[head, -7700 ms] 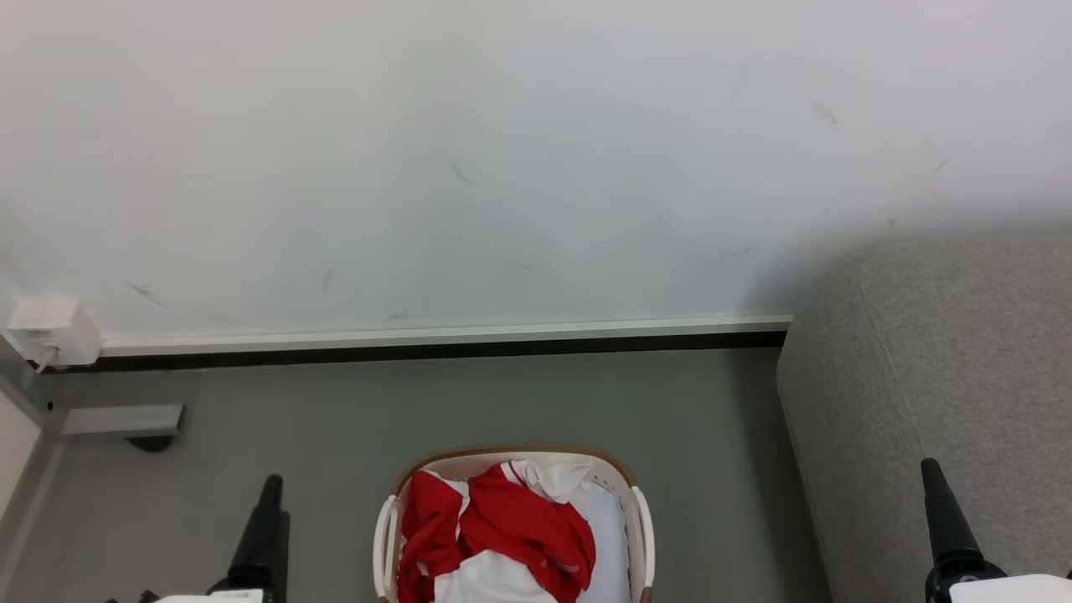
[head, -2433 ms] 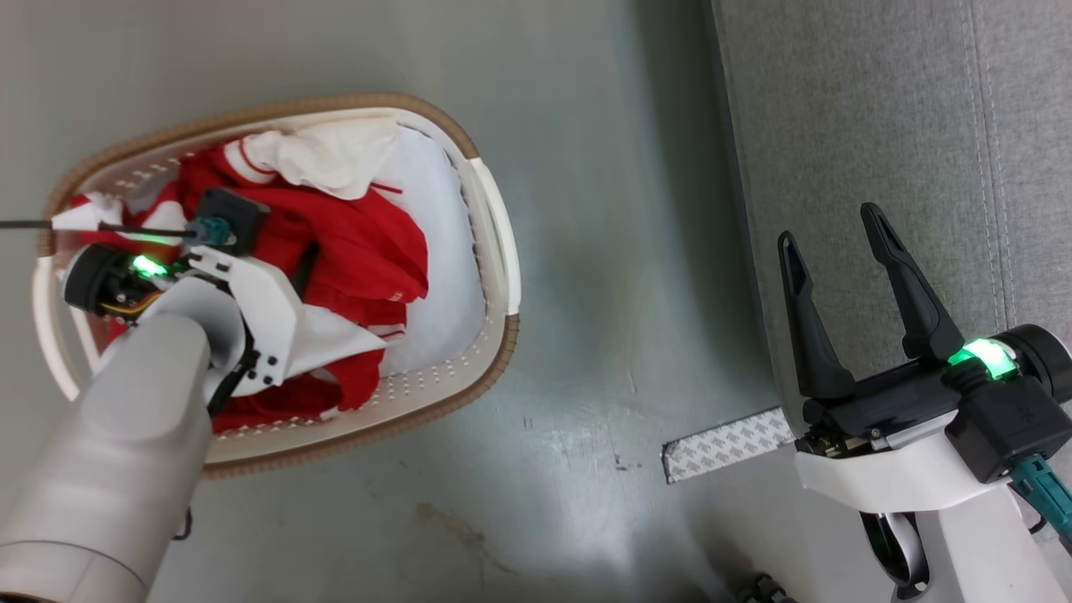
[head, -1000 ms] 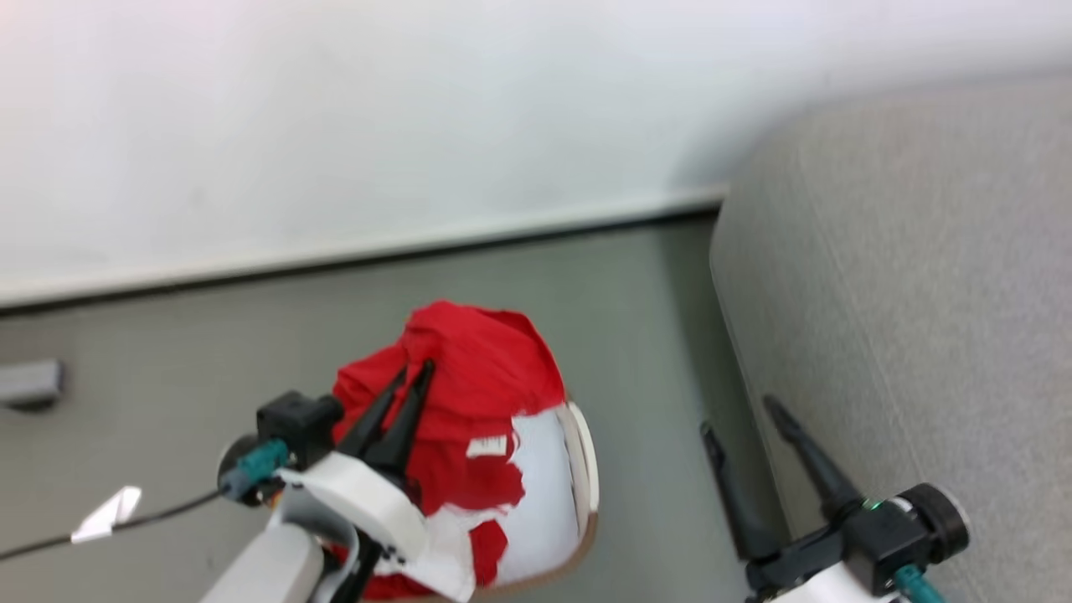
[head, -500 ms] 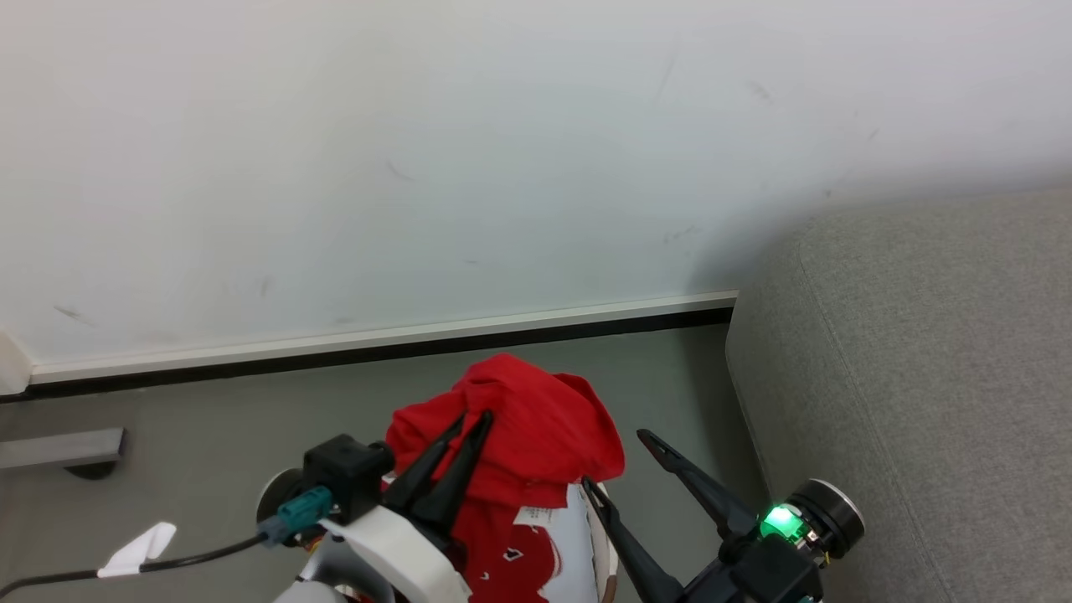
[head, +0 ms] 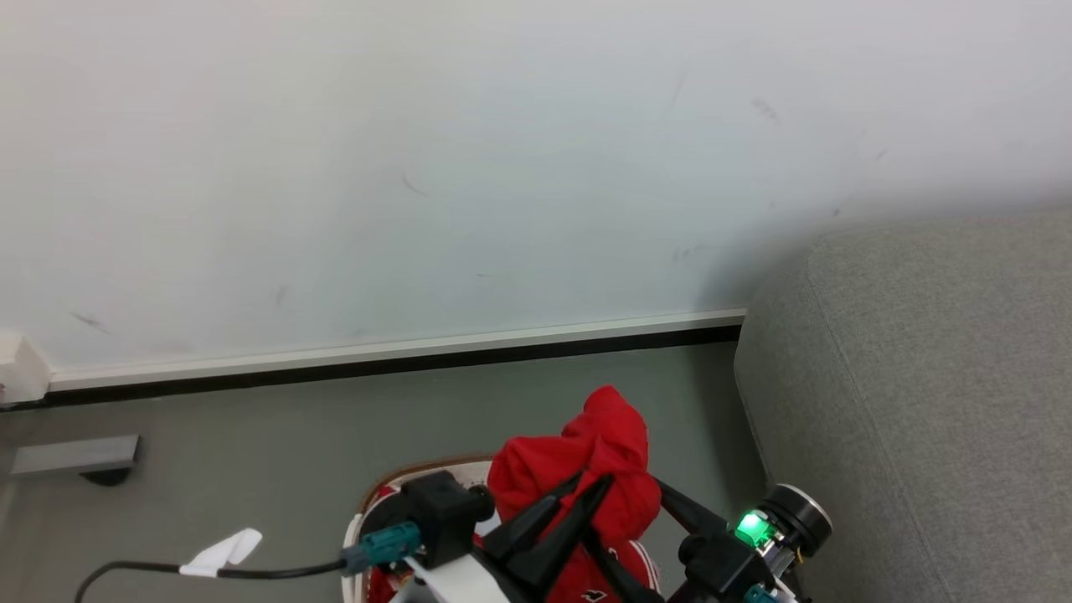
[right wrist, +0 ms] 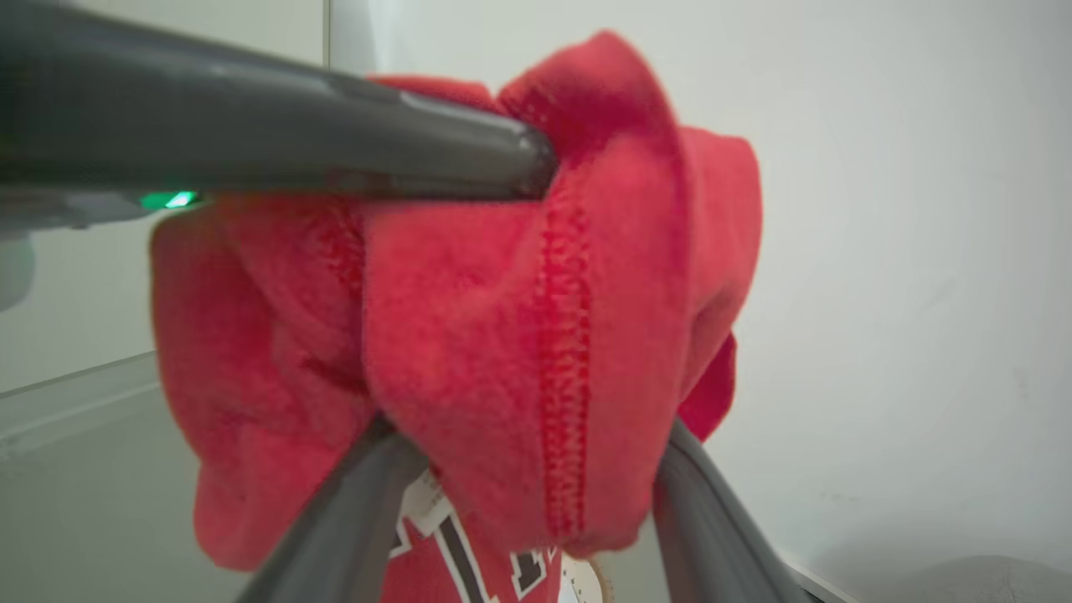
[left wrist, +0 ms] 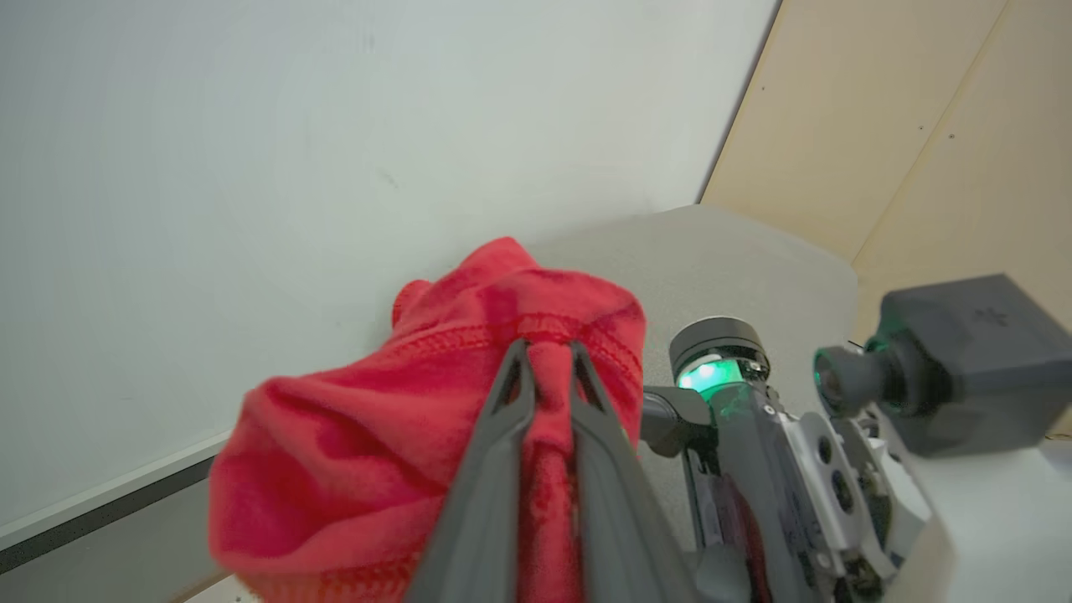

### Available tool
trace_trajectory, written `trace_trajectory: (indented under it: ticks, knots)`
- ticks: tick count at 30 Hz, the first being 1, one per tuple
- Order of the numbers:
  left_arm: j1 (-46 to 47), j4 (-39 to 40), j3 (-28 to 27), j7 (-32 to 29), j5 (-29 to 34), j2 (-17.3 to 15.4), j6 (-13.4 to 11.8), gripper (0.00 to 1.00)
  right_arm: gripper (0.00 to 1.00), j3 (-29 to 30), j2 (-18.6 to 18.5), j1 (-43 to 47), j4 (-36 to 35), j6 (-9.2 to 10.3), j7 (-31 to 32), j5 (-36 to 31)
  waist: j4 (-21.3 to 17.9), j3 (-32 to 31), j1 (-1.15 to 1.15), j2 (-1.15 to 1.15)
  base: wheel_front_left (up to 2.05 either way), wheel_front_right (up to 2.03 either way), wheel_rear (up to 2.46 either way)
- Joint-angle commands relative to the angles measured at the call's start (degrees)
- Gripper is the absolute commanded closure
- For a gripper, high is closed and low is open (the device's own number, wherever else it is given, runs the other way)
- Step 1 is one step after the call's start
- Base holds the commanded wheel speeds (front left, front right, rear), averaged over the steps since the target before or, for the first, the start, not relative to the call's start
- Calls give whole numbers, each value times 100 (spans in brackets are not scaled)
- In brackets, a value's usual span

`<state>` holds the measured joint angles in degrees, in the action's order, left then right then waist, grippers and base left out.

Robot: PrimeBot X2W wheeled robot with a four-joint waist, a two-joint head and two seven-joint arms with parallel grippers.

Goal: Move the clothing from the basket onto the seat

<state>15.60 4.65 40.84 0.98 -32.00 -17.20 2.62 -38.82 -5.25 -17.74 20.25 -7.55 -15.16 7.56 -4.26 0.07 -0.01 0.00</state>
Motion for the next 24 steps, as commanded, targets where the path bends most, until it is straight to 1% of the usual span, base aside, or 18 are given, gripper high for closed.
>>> trace_trajectory:
  ticks: [1, 2, 3, 4, 5, 10, 11, 12, 13, 14, 19, 24]
  knots:
    - [-85, 46, 51, -58, -84, 5, 71, 100, 0, -69, 41, -103, 46, 12, 0, 141, 12, -28, 1, 0, 0, 0, 0]
    - [-96, 42, 72, -74, -107, 11, 87, 100, 0, -71, 59, -108, 28, 12, 0, 197, 11, -36, 1, 0, 0, 0, 0]
    - [-110, 30, 89, -79, -102, 12, 82, 100, 48, -92, 69, -105, 31, 12, 0, 259, 9, -41, 1, 0, 0, 0, 0]
    - [-122, 14, 100, -83, -115, 10, 81, 100, 77, -131, 78, -114, 7, 12, 0, 313, 6, -45, 1, 0, 0, 0, 0]
    - [-130, 0, 103, -78, -124, 7, 78, 100, 99, -131, 86, -115, -9, 12, 0, 386, 0, -49, 1, 0, 0, 0, 0]
    - [-150, -65, 95, -65, -139, -23, 45, 100, 100, -45, 68, -80, -98, 12, -2, 594, -48, -56, 1, 0, 0, 0, 0]
    - [-154, -78, 74, -39, -126, -27, 17, 74, 100, 9, 66, -57, -124, 12, -2, 643, -67, -54, 1, 0, 0, 0, 0]
    - [-157, -89, 58, -11, -114, -27, -12, 54, 100, 56, 55, -33, -144, 12, -2, 683, -90, -50, 1, 0, 0, 0, 0]
    - [-161, -98, 47, 0, -99, -35, -21, 15, 100, 111, 39, -19, -167, 12, -2, 704, -119, -44, 1, 0, 0, 0, 0]
    - [-161, -107, 38, 17, -76, -46, -40, 0, 100, 186, 33, 2, -190, 12, -2, 742, -149, -36, 1, 0, 0, 0, 0]
    - [-146, -141, 19, 92, 16, -84, -102, 0, 100, 475, -10, 52, -286, 12, -2, 785, -333, 5, 1, 0, 0, 0, 0]
    - [-129, -164, 9, 168, 74, -113, -147, 0, 100, 874, -76, 118, -444, 12, -2, 751, -736, 87, 1, 0, 0, 0, 0]
